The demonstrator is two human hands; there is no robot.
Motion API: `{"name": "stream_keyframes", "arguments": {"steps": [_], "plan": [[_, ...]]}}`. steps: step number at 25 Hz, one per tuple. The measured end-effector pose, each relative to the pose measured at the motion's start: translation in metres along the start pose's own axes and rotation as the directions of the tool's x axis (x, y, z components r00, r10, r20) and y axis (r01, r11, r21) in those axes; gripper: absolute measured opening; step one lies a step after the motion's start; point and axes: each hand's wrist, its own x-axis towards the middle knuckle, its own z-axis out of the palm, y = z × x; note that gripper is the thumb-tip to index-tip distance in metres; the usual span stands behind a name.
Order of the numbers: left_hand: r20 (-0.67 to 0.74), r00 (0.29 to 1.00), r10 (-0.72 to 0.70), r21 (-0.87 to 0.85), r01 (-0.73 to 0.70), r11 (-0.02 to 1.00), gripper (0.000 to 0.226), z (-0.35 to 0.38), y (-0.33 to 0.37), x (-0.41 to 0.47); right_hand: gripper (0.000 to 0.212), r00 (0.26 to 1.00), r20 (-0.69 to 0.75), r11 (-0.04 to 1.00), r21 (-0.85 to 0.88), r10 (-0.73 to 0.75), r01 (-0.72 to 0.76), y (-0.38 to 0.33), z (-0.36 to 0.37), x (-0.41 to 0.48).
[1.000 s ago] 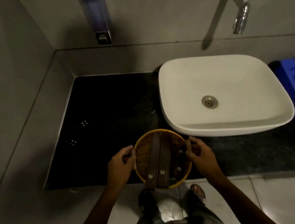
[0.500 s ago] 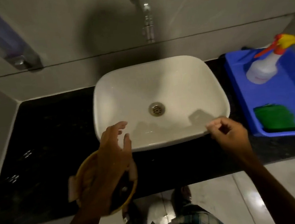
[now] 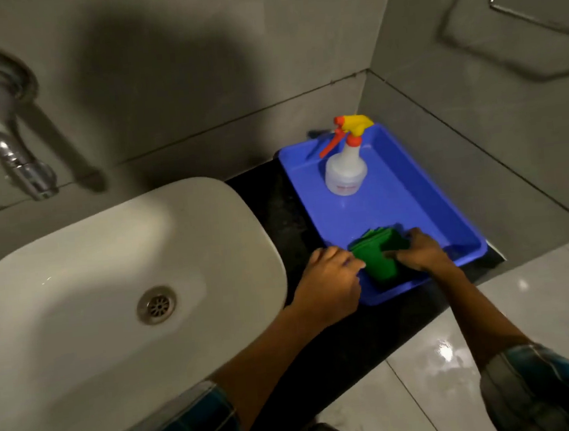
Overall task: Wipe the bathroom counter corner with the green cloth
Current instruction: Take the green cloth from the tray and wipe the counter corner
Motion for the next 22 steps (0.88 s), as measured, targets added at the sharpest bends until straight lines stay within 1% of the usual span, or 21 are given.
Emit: {"name": "stream_keyframes", "arguments": {"steps": [1, 2, 4, 5, 7, 9, 10, 11, 12, 13, 14, 15, 16, 17, 18, 19, 20, 21, 22], "plan": [[0.073, 0.997, -0.014, -0.015, 0.015, 1.0, 0.031, 0.009, -0.002, 0.005, 0.082, 0.999, 0.032, 0.999, 0.027, 0.028, -0.029, -0.001, 0.0, 0.005], [0.115, 0.993, -0.03, -0.03, 0.033, 0.999, 0.033, 0.015, -0.005, 0.009, 0.08, 0.996, 0.075, 0.995, 0.082, 0.047, -0.053, -0.002, -0.001, 0.009], [0.162, 0.986, -0.043, -0.044, 0.051, 0.998, 0.035, 0.021, -0.006, 0.017, 0.067, 0.987, 0.156, 0.96, 0.269, 0.034, -0.075, -0.006, -0.007, 0.008], [0.178, 0.982, -0.06, -0.07, 0.074, 0.995, 0.036, 0.023, -0.006, 0.016, 0.058, 0.985, 0.172, 0.934, 0.349, 0.014, -0.074, -0.009, -0.008, 0.001], [0.175, 0.977, -0.125, -0.19, 0.158, 0.969, 0.039, 0.016, -0.009, 0.009, 0.043, 0.991, 0.136, 0.894, 0.446, -0.022, -0.042, -0.023, -0.01, -0.022], [0.114, 0.97, -0.216, -0.36, 0.243, 0.901, 0.048, 0.008, -0.003, 0.011, 0.037, 0.995, 0.062, 0.816, 0.578, -0.073, 0.024, -0.029, -0.021, -0.043], [0.041, 0.945, -0.326, -0.448, 0.308, 0.839, 0.054, -0.013, -0.011, -0.011, 0.036, 0.99, 0.023, 0.733, 0.674, -0.142, 0.089, -0.051, -0.018, -0.072], [-0.033, 0.892, -0.451, -0.552, 0.359, 0.752, 0.058, -0.043, -0.024, -0.041, 0.033, 0.974, 0.006, 0.623, 0.769, -0.227, 0.14, -0.085, -0.016, -0.11], [0.004, 0.851, -0.526, -0.661, 0.397, 0.637, 0.061, -0.048, -0.02, -0.04, 0.032, 0.964, 0.015, 0.492, 0.862, -0.267, 0.123, -0.088, -0.023, -0.127], [0.071, 0.816, -0.574, -0.765, 0.414, 0.494, 0.061, -0.057, -0.019, -0.041, 0.034, 0.942, 0.048, 0.375, 0.923, -0.332, 0.085, -0.095, -0.029, -0.141], [0.115, 0.795, -0.595, -0.849, 0.389, 0.356, 0.058, -0.07, -0.02, -0.046, 0.04, 0.91, 0.096, 0.272, 0.962, -0.403, 0.019, -0.104, -0.03, -0.156], [0.103, 0.788, -0.607, -0.89, 0.345, 0.297, 0.054, -0.085, -0.021, -0.054, 0.045, 0.874, 0.134, 0.235, 0.972, -0.467, -0.024, -0.11, -0.024, -0.168], [0.041, 0.769, -0.638, -0.895, 0.312, 0.318, 0.049, -0.102, -0.027, -0.072, 0.047, 0.842, 0.149, 0.24, 0.97, -0.518, -0.024, -0.126, -0.012, -0.187], [-0.051, 0.726, -0.686, -0.877, 0.295, 0.378, 0.045, -0.125, -0.039, -0.109, 0.044, 0.812, 0.148, 0.308, 0.95, -0.564, 0.04, -0.153, 0.008, -0.215], [-0.128, 0.661, -0.74, -0.853, 0.307, 0.422, 0.041, -0.148, -0.053, -0.155, 0.038, 0.781, 0.149, 0.403, 0.905, -0.606, 0.14, -0.185, 0.036, -0.246], [-0.16, 0.597, -0.786, -0.838, 0.339, 0.428, 0.039, -0.164, -0.062, -0.194, 0.031, 0.761, 0.106, 0.465, 0.842, -0.64, 0.274, -0.207, 0.058, -0.27], [-0.175, 0.544, -0.82, -0.836, 0.358, 0.416, 0.038, -0.17, -0.066, -0.22, 0.027, 0.741, 0.068, 0.492, 0.787, -0.669, 0.372, -0.218, 0.073, -0.289], [-0.206, 0.447, -0.871, -0.829, 0.393, 0.398, 0.039, -0.181, -0.076, -0.272, 0.027, 0.673, 0.113, 0.515, 0.738, -0.731, 0.436, -0.242, 0.103, -0.321], [-0.239, 0.332, -0.912, -0.828, 0.42, 0.37, 0.041, -0.192, -0.084, -0.33, 0.033, 0.586, 0.19, 0.53, 0.693, -0.788, 0.488, -0.266, 0.138, -0.359]]}}
